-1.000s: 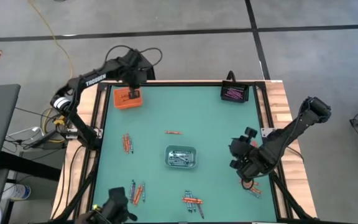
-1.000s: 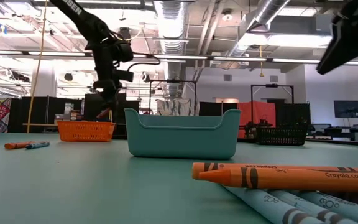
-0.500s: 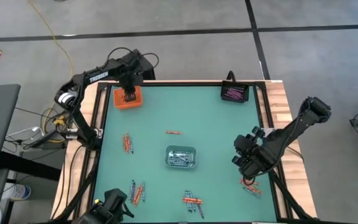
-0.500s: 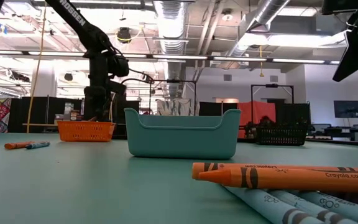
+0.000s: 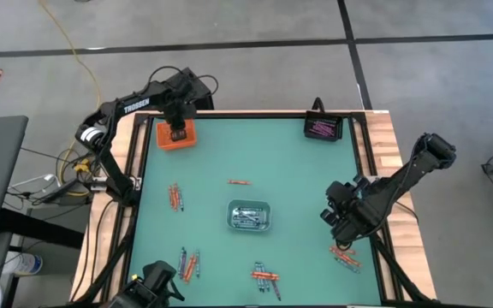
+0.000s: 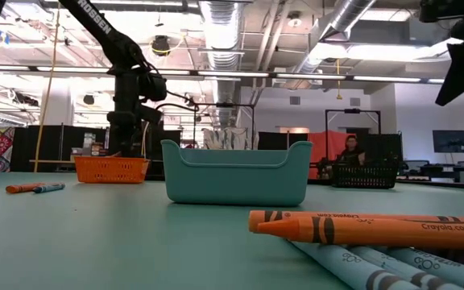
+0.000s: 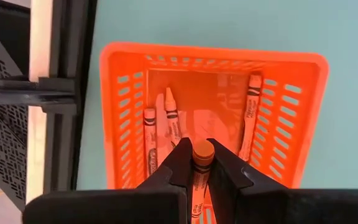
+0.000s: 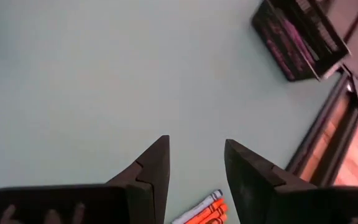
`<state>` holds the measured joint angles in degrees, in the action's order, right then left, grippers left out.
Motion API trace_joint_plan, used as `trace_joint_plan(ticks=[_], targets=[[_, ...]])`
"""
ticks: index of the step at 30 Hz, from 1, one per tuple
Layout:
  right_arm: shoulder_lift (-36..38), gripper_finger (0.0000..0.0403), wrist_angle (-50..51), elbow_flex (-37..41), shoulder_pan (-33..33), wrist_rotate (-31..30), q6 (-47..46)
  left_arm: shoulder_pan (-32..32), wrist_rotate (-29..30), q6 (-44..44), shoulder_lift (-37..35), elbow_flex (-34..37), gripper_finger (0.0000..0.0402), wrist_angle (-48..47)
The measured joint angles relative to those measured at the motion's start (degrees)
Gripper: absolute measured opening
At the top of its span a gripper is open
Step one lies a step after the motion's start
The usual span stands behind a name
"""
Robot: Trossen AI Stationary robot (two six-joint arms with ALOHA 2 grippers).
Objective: Sort crayons
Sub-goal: Put the orange crayon into the orange bin
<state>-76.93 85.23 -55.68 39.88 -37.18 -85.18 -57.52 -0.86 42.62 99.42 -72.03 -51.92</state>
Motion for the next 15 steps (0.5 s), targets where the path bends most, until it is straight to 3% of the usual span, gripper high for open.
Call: trace_joint_plan(ticks=[7, 15], targets=[[0.01, 0.0152, -0.17, 0.41, 0.0, 1.26, -8.47, 0.0, -0.01, -2.1, 0.0, 0.0, 0.0037, -0.61], [0.02, 0.0152, -3.1, 10.45, 0.02, 13.51, -22.05, 0.0, 0.03, -4.32, 0.0, 0.0, 0.0094, -1.87]])
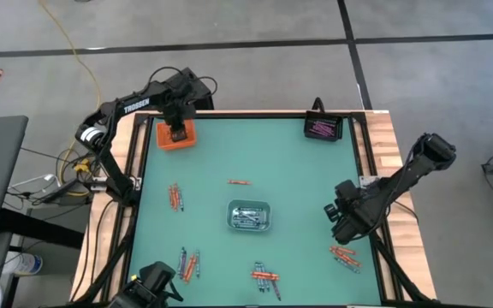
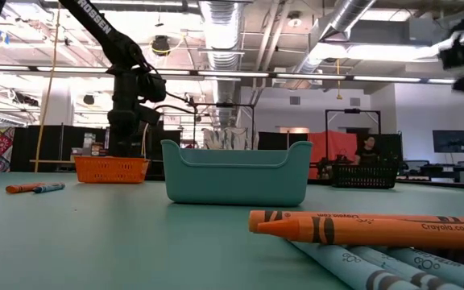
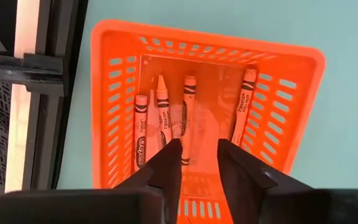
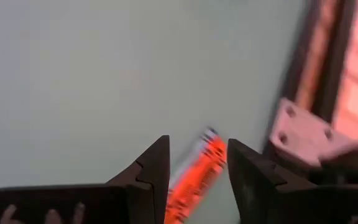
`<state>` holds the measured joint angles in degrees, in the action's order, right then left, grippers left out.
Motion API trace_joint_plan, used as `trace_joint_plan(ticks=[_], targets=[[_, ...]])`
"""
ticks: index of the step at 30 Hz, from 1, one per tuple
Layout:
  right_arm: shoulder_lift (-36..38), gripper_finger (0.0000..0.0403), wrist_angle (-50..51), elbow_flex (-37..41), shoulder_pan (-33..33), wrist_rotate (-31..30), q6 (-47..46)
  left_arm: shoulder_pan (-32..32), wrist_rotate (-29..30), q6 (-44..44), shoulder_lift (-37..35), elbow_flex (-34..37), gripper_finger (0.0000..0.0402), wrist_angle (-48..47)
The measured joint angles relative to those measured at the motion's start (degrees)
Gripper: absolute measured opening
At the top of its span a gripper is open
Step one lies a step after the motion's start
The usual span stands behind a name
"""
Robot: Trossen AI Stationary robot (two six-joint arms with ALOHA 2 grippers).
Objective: Sort crayons
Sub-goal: Put the orange crayon into the orange bin
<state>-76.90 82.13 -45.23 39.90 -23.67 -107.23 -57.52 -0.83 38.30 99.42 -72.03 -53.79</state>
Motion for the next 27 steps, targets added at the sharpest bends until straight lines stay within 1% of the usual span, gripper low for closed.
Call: trace_joint_plan(ticks=[2, 3, 7, 10, 13, 15, 18, 22, 27], targets=[[-0.01, 0.0152, -1.37, 2.6, 0.0, 2.4, -2.68, 0.0, 0.2, -0.62, 0.0, 0.0, 0.0109, 0.02], [-0.15, 0.0152, -1.56, 2.68, -0.09, 2.86, -3.11, 0.0, 0.21, -1.01, 0.0, 0.01, 0.0115, 0.07], [-0.17, 0.0152, -0.58, 2.0, -1.36, 1.11, -3.62, 0.49, 0.06, -2.68, 0.0, 0.0, 0.0137, 0.12], [-0.2, 0.0152, -0.84, 2.4, -3.05, 0.89, -3.71, 1.44, -0.23, -4.24, -0.02, 0.0, 0.0147, -0.08], [-0.29, 0.0152, -1.83, 2.33, -5.13, 1.31, -2.33, 2.73, -0.22, -5.5, -0.02, 0.0, 0.0151, -0.51], [-0.31, 0.0152, -3.2, 2.27, -6.3, 2.77, -0.99, 3.86, 0.23, -6.2, -0.02, 0.0, 0.0151, -0.58], [-0.35, 0.0152, -6.91, 2.27, -7.52, 4.32, 0.57, 5.73, 2.33, -7.67, -0.02, 0.0, 0.0151, -0.74], [-0.39, 0.0152, -11.07, 2.27, -7.68, 4.62, 0.72, 8.77, 3.34, -9.39, -0.04, -0.25, 0.0151, -0.38], [-3.25, 0.0152, -13.96, 2.24, -6.76, 8.35, -0.33, 14.29, 3.46, -11.16, -0.11, -1.12, 0.0151, 0.77]])
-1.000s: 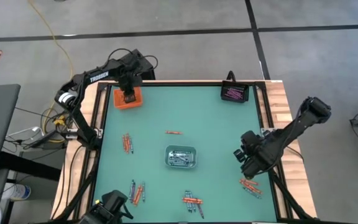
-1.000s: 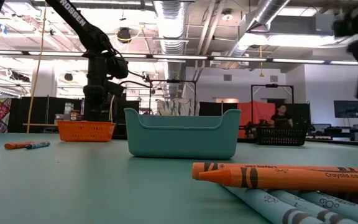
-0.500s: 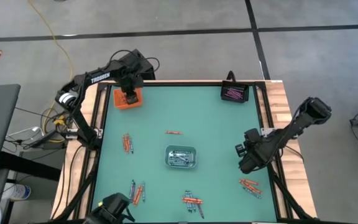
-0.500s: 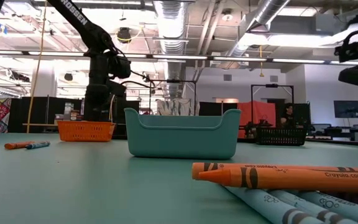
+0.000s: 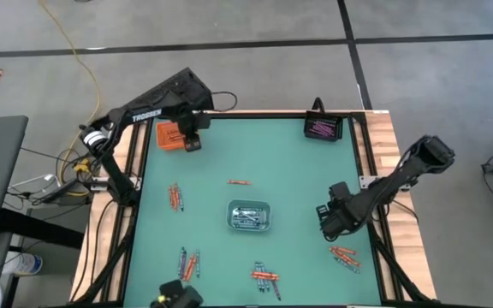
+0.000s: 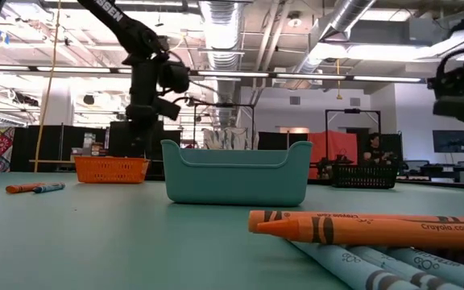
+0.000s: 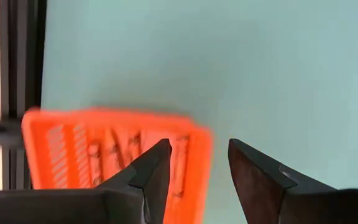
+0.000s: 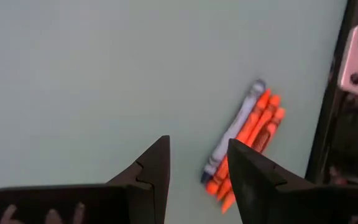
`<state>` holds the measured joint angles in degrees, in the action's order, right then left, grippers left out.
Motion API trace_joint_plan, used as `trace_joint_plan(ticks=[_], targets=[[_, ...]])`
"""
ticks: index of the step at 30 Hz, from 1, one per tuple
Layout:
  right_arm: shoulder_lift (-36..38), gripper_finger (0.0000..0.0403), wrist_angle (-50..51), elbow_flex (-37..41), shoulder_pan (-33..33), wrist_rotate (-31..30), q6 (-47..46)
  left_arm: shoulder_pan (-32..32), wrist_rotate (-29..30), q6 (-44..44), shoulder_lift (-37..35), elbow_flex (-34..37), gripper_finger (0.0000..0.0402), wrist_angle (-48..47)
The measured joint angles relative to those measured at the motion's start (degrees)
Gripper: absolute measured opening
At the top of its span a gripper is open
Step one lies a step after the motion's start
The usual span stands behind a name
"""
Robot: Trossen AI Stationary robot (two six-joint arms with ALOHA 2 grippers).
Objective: Sort crayons
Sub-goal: Put the orange crayon into the orange bin
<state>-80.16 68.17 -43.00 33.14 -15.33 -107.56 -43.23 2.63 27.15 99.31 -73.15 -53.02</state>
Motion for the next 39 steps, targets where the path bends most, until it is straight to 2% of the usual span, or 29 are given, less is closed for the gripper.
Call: trace_joint_plan(ticks=[7, 11, 17, 19, 22, 33, 39], targets=[[-4.93, 0.0152, -10.77, -1.73, 4.65, 1.12, 6.23, 9.35, -0.02, 0.05, 0.0, -0.04, 0.0151, 4.64], [-6.59, 0.0152, -14.16, -5.53, 9.31, -3.79, 13.16, 14.38, -0.04, 0.1, 0.0, -0.06, 0.0151, 5.38], [-10.3, 0.0152, -32.93, -9.23, 14.33, -17.39, 38.1, 22.6, -0.07, -0.92, 0.0, -0.08, 0.0151, 6.72], [-12.81, 0.0152, -39.45, -9.56, 14.46, -17.94, 46.89, 25.53, -0.15, -1.4, 0.0, -0.08, 0.0151, 6.69], [-17.18, 0.0152, -46.53, -9.86, 13.95, -17.75, 54.21, 30.14, -0.12, -2.03, 0.0, -0.08, 0.0151, 6.85], [-26.12, 0.0152, -57.92, -16.74, 12.43, -17.52, 66.87, 48.48, -1.32, -4.48, 0.0, -0.08, 0.0151, 9.99], [-26.93, 0.0152, -61.68, -17.93, 13.19, -17.27, 67.14, 57.42, -1.38, -6.44, 0.04, -0.08, 0.0151, 14.32]])
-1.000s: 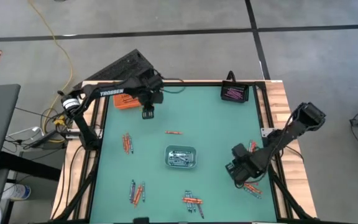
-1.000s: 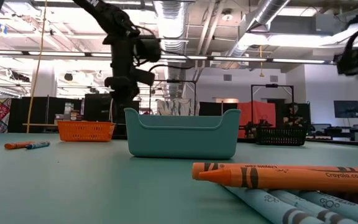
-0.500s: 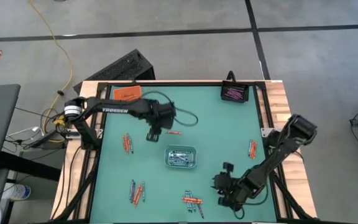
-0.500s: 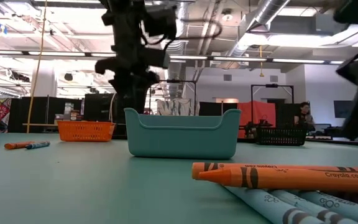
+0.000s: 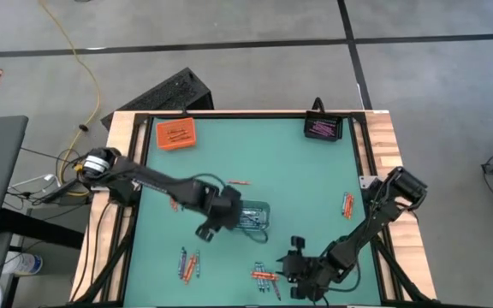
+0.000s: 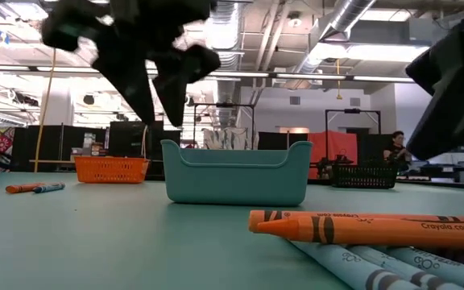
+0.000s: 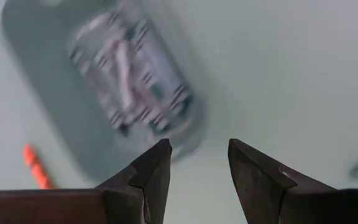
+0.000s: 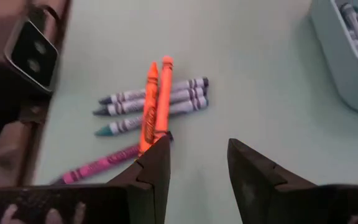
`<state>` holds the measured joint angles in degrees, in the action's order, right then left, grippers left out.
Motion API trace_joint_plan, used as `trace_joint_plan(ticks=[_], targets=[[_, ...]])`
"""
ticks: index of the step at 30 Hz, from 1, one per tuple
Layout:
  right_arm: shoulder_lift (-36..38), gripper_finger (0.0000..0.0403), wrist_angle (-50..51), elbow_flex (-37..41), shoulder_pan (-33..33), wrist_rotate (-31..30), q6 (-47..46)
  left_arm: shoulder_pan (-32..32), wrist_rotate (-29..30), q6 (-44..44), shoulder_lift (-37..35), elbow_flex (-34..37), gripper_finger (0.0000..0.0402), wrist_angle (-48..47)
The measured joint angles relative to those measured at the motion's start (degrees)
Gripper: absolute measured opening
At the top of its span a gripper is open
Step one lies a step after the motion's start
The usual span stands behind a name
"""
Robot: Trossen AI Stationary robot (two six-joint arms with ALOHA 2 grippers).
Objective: Sort crayons
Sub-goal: Put the orange crayon into the orange bin
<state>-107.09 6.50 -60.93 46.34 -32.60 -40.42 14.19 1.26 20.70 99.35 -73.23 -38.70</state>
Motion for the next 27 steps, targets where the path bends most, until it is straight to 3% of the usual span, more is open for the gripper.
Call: trace_joint_plan(ticks=[13, 21, 27], targets=[[-2.81, 0.014, -9.3, -0.93, 1.96, 0.0, -0.24, 11.43, 0.6, -3.93, 0.13, 6.74, 0.0151, 17.15], [-4.3, 0.0127, 5.16, -8.27, 4.61, -2.67, -3.89, 12.62, 0.24, -5.51, 0.26, 11.61, 0.0151, 30.29], [-7.46, 0.0127, 6.72, -10.86, 4.93, -3.14, -4.4, 12.62, -0.46, -5.35, 2.39, 12.48, 0.0151, 36.18]])
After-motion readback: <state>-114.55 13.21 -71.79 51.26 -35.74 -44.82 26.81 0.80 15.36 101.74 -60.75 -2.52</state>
